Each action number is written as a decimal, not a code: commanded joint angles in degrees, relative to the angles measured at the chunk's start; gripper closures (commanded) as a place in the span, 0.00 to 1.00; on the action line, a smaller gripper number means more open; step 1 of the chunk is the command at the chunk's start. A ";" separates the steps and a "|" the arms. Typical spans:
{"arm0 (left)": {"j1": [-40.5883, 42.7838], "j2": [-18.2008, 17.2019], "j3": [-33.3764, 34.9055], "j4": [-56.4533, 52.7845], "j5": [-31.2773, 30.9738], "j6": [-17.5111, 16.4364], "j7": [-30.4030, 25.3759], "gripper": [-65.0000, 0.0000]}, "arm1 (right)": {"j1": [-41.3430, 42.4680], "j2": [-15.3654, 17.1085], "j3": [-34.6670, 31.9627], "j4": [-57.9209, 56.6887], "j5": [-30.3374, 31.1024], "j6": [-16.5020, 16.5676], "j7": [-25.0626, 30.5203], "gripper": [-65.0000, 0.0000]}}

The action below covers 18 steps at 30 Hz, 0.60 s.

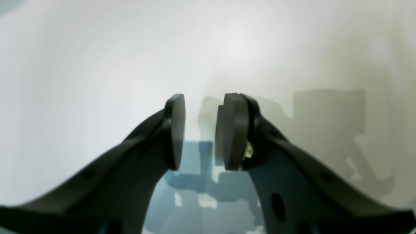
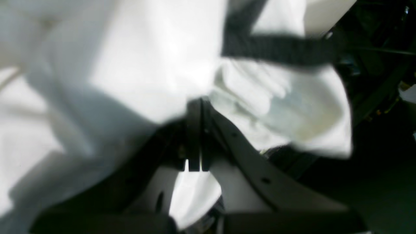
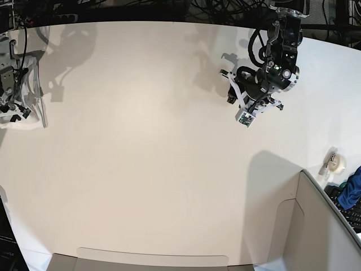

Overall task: Layout the t-shirt on the table in an organized manner, then fold the t-shirt properly
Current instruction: 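Drag the folded bundle with the right gripper to the table's corner, then release the bundle and raise the right gripper away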

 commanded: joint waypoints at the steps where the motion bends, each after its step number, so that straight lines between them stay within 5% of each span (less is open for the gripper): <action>1: -0.70 -0.34 -0.06 1.05 -0.14 -0.02 -1.20 0.69 | 0.88 1.78 2.18 2.30 -1.11 -0.41 -1.43 1.00; 12: -0.70 0.37 -0.06 1.05 -0.14 -0.02 -1.20 0.69 | -1.93 3.62 10.44 19.62 -9.72 -0.23 -9.26 1.00; 18: -0.70 0.37 -0.06 1.05 -0.14 -0.02 -1.20 0.69 | -8.52 -1.83 20.99 35.00 -13.86 4.56 -14.18 1.00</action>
